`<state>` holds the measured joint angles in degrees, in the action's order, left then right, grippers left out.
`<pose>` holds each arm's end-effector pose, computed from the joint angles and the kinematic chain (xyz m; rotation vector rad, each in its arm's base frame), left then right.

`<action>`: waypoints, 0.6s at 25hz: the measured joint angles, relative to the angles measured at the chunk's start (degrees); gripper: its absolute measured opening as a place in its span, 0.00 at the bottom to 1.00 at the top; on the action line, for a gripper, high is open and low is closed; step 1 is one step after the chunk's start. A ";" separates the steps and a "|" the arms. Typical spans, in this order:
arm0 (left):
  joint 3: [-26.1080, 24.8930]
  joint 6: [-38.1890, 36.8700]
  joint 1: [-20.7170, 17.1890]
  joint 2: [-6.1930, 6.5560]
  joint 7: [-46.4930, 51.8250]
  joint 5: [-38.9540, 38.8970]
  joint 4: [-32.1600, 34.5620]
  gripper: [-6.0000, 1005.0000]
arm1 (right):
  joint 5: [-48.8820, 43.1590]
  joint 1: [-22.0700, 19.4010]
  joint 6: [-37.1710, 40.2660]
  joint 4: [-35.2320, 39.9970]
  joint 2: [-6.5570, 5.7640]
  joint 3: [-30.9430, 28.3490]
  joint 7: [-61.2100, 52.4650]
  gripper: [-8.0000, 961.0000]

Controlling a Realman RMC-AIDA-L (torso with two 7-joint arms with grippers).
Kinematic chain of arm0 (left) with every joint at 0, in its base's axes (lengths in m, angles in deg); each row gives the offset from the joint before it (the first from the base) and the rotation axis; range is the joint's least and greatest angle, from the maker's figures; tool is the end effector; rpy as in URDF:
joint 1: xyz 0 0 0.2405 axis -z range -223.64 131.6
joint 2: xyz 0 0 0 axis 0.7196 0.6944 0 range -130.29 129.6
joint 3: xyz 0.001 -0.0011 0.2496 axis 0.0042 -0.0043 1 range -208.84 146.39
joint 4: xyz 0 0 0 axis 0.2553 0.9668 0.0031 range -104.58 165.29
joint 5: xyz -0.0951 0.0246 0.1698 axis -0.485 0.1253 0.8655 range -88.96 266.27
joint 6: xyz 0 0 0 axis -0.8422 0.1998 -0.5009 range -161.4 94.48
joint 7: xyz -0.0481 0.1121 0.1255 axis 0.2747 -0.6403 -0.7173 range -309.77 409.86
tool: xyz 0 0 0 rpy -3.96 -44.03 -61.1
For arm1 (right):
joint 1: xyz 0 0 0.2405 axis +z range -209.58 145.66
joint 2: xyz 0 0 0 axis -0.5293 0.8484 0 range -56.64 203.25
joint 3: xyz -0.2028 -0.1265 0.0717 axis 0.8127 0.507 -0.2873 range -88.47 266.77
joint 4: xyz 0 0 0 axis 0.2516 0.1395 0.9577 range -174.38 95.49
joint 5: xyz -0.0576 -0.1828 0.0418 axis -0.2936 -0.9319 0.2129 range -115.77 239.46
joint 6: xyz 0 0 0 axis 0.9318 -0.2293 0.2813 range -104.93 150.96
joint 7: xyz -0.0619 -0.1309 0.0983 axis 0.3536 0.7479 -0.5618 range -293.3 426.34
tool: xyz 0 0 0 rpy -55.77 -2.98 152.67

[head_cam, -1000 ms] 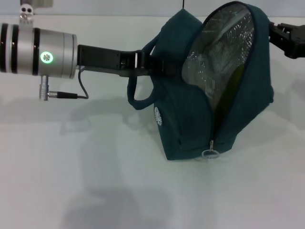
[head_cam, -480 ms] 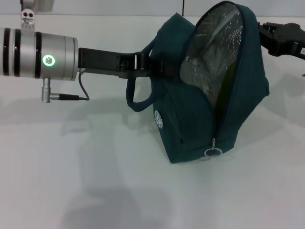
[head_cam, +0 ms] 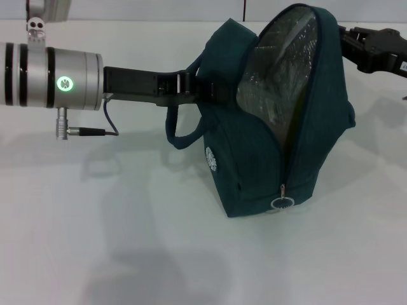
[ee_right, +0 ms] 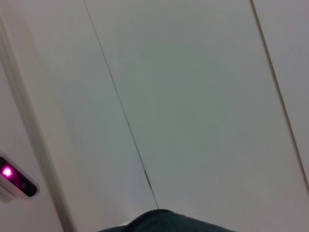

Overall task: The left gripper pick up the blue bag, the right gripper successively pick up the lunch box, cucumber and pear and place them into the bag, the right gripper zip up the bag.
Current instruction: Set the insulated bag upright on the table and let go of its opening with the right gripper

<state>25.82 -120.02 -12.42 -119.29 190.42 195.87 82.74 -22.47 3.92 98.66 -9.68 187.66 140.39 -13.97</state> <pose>-0.1646 0.3515 -0.0208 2.5806 1.6334 0.7214 0.1926 0.3981 0.0116 -2.4129 0.6576 1.0096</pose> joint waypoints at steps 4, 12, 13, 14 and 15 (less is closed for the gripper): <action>-0.05 0.00 -0.36 -0.03 -0.01 -0.09 0.00 0.06 | -0.02 0.12 0.43 0.01 -0.44 0.00 -0.58 0.16; -2.68 0.00 -1.31 -0.34 -0.23 -0.08 -0.01 0.06 | -0.29 0.25 0.14 -0.03 -0.76 3.12 -0.92 0.31; -2.73 0.00 -1.45 -0.38 -0.24 -0.09 -0.01 0.06 | -0.44 0.25 0.13 -0.04 -0.78 3.24 -0.92 0.34; -2.74 0.00 -1.54 -0.39 -0.24 -0.11 0.00 0.06 | -0.55 0.25 0.12 -0.05 -0.79 3.29 -0.93 0.36; -2.75 0.00 -1.66 -0.40 -0.25 -0.12 0.00 0.06 | -0.71 0.22 0.11 -0.06 -0.79 3.24 -0.94 0.38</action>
<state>23.07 -120.03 -14.08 -119.69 190.17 195.74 82.73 -23.18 4.13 98.77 -9.74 186.87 143.63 -14.90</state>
